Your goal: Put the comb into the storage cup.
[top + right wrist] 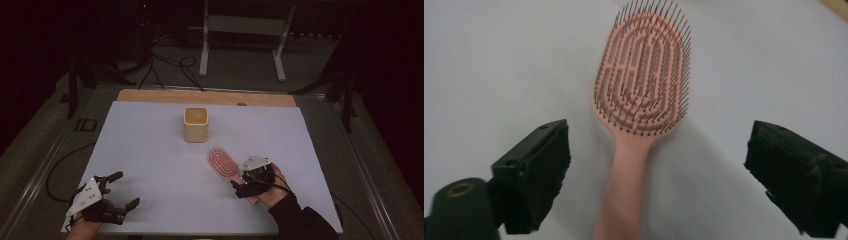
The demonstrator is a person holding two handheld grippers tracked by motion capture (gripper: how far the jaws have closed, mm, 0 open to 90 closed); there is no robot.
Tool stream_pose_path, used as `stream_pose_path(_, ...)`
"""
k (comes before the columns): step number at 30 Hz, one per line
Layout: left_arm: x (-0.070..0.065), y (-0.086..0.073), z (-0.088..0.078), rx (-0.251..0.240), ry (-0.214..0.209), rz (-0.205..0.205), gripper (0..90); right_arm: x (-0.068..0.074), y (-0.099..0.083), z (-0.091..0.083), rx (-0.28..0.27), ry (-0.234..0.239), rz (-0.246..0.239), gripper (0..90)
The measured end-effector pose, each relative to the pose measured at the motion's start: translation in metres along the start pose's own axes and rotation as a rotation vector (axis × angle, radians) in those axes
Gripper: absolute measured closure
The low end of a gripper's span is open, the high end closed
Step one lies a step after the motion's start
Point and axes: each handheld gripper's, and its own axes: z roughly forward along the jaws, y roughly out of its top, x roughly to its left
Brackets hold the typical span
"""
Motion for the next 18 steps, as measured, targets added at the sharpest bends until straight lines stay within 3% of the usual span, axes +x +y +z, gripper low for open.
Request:
stream_pose_path(2, 0.000, 0.000, 0.000, 0.002, 0.001, 0.000, 0.0, -0.003, 0.001, 0.007, 0.069, 0.056, 0.025, 13.8)
stream_pose_path(3, 0.000, 0.000, 0.000, 0.003, 0.000, -0.003, 0.0, -0.004, 0.000, 0.010, 0.076, 0.061, 0.026, 14.5)
stream_pose_path(13, 0.000, 0.000, 0.000, 0.001, 0.001, -0.002, 0.0, 0.002, 0.003, 0.020, 0.116, 0.063, 0.068, 12.7)
stream_pose_path(18, 0.000, 0.000, 0.000, 0.000, 0.000, -0.003, 0.0, 0.002, 0.004, 0.026, 0.137, 0.078, 0.126, 11.0)
